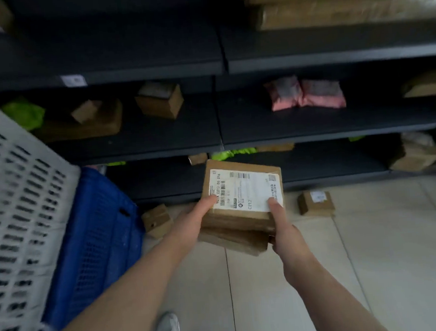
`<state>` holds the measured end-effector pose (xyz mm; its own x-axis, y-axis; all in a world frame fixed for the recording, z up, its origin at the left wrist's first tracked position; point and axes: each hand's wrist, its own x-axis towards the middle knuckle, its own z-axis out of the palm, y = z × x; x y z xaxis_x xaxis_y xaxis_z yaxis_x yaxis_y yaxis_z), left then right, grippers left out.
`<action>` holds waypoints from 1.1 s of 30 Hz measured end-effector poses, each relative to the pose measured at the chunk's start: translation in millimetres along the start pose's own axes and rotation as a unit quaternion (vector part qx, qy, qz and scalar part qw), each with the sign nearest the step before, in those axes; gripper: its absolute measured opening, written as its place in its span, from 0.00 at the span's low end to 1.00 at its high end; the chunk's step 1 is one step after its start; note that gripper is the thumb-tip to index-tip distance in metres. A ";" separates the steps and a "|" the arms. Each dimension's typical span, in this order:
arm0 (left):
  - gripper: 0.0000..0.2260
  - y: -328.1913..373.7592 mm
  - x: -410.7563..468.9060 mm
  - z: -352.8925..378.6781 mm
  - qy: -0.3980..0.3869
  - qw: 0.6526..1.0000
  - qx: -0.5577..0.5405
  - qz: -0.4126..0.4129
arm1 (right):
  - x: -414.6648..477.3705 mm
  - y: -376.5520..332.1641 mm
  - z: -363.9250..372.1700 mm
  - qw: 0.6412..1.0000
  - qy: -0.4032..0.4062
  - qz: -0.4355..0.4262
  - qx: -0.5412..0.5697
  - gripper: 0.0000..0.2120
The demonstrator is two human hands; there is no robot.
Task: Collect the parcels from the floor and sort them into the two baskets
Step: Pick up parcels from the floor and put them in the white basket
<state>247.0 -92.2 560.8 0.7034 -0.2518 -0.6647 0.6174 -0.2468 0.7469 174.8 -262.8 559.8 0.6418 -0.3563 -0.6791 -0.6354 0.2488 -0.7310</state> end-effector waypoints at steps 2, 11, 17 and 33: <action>0.31 27.5 -50.9 -11.3 0.021 1.000 -0.014 0.018 | -42.0 -25.5 9.3 1.000 -0.018 -0.019 -0.013 0.31; 0.19 89.1 -238.6 -89.1 0.212 0.957 -0.131 0.150 | -201.5 -126.1 80.6 0.979 -0.142 -0.093 -0.114 0.33; 0.13 93.0 -327.9 -170.3 0.219 0.936 -0.170 0.218 | -287.3 -145.7 167.7 0.956 -0.209 -0.144 -0.147 0.32; 0.17 62.9 -415.2 -433.6 0.244 0.938 -0.138 0.204 | -394.7 -121.3 408.8 0.950 -0.233 -0.125 -0.165 0.35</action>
<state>146.4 402.6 891.7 0.9368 0.2014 -0.2861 0.2827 0.0458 0.9581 174.1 215.8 889.2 0.8622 0.0904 -0.4985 -0.4882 -0.1144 -0.8652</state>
